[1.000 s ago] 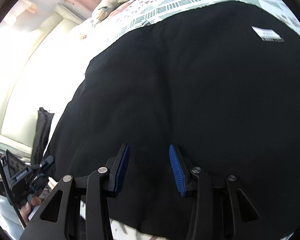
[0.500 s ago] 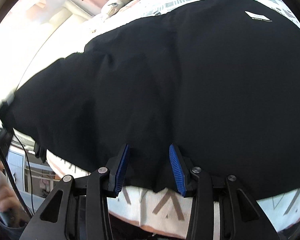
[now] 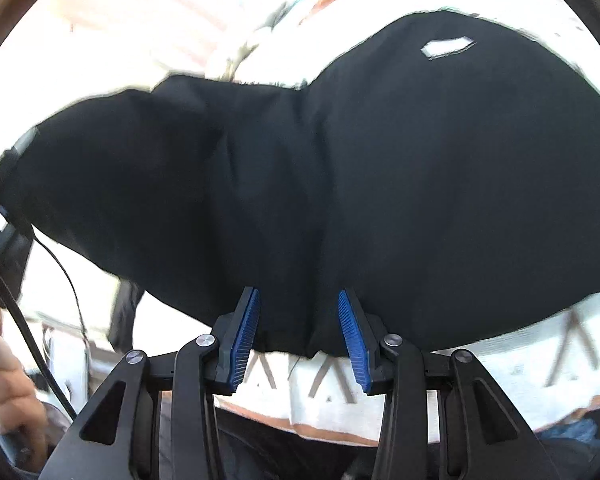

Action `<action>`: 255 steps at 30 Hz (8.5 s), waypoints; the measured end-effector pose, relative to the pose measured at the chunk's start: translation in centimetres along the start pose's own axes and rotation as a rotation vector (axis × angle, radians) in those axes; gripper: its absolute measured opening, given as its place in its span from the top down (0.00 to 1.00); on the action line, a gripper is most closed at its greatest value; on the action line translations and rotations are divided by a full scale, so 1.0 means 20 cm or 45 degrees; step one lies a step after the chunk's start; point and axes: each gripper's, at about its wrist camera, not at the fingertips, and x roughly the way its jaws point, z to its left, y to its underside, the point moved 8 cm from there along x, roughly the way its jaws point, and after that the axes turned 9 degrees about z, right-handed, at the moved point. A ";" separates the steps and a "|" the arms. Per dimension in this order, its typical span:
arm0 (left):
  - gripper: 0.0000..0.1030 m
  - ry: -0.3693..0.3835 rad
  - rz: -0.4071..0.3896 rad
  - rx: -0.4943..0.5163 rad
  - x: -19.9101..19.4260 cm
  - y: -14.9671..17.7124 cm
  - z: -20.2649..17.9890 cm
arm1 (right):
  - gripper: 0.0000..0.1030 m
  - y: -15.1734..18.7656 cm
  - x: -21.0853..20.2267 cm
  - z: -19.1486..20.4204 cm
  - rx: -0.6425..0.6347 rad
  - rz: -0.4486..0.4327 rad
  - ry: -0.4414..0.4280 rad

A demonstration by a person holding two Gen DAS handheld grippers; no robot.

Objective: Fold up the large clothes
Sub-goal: 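Lift the edge with both tools and fold the shirt over onto itself, then press the folded black shirt flat and open both tools, then grasp the folded shirt bundle with both tools and lift it, then carry the lifted shirt bundle with both tools toward the headboard corner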

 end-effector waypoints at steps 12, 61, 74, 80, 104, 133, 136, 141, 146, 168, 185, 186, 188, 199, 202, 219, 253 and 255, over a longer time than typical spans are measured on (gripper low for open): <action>0.86 0.080 0.195 0.139 0.41 0.16 -0.38 | 0.27 -0.07 -0.48 -0.38 0.193 -0.254 -0.182; 0.00 -0.193 0.305 0.020 0.20 0.38 0.20 | 0.90 -0.13 -0.57 -0.46 0.171 -0.359 0.107; 0.31 -0.201 0.435 -0.042 0.47 0.54 0.32 | 0.93 0.01 -0.57 -0.72 0.308 -0.382 0.012; 0.37 -0.209 0.479 -0.035 0.59 0.56 0.35 | 0.93 0.05 -0.52 -0.83 0.389 -0.363 -0.035; 0.39 -0.188 0.471 -0.069 0.80 0.39 0.42 | 0.19 -0.11 -0.78 -0.66 0.123 -0.265 0.054; 0.39 -0.221 0.434 0.075 1.07 -0.03 0.36 | 0.19 -0.83 -0.10 -0.72 0.105 0.206 -0.210; 0.39 -0.244 0.440 0.100 1.08 -0.03 0.35 | 0.29 -0.87 -0.05 -0.72 0.076 0.210 -0.203; 0.39 -0.234 0.424 -0.021 1.09 -0.05 0.42 | 0.73 -0.86 -0.06 -0.80 0.155 0.185 -0.205; 0.39 -0.157 0.403 -0.160 1.15 -0.08 0.51 | 0.80 -0.85 -0.03 -0.80 0.148 0.167 -0.212; 0.69 0.012 0.175 -0.064 0.59 -0.14 0.22 | 0.86 -0.72 -0.38 -0.18 -0.212 -0.023 -0.284; 0.69 -0.052 -0.093 -0.043 -0.37 -0.29 0.41 | 0.86 -0.50 -0.38 0.57 -0.551 -0.017 -0.446; 0.69 -0.060 -0.109 -0.046 -0.43 -0.29 0.44 | 0.86 -0.50 -0.34 0.62 -0.563 -0.014 -0.451; 0.69 -0.071 -0.133 -0.052 -0.53 -0.30 0.48 | 0.86 -0.51 -0.28 0.69 -0.579 -0.008 -0.462; 0.69 -0.126 -0.240 -0.099 -1.14 -0.30 0.81 | 0.86 -0.45 0.01 1.15 -0.691 0.043 -0.548; 0.69 -0.146 -0.276 -0.111 -1.29 -0.30 0.91 | 0.86 -0.44 0.11 1.29 -0.722 0.059 -0.559; 0.69 -0.253 -0.430 -0.239 -1.98 -0.24 1.62 | 0.86 -0.29 0.81 2.02 -0.881 0.227 -0.639; 0.74 -0.771 -0.478 -0.377 -2.66 -0.40 2.45 | 0.86 -0.21 1.80 2.75 -0.848 0.627 -0.879; 0.74 -0.776 -0.456 -0.393 -2.61 -0.43 2.51 | 0.86 -0.24 1.87 2.73 -0.821 0.643 -0.872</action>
